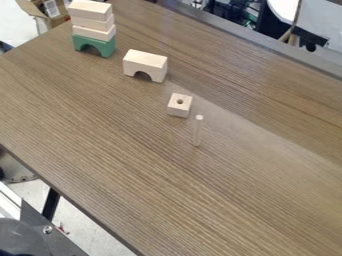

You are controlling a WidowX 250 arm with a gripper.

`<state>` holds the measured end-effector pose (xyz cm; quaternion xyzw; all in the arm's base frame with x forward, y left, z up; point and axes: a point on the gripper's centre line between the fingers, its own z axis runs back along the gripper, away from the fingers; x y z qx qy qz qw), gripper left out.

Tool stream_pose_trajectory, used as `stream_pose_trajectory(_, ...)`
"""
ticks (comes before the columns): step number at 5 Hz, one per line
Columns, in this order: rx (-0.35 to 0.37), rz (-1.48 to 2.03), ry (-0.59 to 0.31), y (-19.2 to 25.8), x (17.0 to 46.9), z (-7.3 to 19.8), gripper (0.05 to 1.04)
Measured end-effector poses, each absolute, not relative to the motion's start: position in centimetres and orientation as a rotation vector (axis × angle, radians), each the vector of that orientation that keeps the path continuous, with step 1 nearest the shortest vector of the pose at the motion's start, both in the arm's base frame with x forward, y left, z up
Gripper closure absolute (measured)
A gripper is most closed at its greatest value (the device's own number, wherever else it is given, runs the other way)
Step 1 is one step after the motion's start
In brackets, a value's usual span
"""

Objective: Put the arch on the tower

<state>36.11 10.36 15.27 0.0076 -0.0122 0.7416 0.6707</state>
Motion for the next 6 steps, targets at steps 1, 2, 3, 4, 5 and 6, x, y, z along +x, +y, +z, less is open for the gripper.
stream_pose_trajectory(1, 0.045, 1.67, 0.02, 10.2, 35.9, 13.6, 0.084)
stream_pose_trajectory(2, 0.075, 1.719, 0.037, 10.0, 35.3, 11.4, 0.084)
stream_pose_trajectory(3, 0.086, 1.778, 0.045, 9.8, 34.8, 9.9, 0.084)
stream_pose_trajectory(4, 0.099, 1.857, 0.046, 9.6, 34.2, 8.6, 0.084)
stream_pose_trajectory(5, 0.108, 1.892, 0.032, 9.3, 33.9, 7.5, 0.084)
stream_pose_trajectory(6, 0.112, 1.906, 0.003, 9.3, 33.9, 6.8, 0.084)
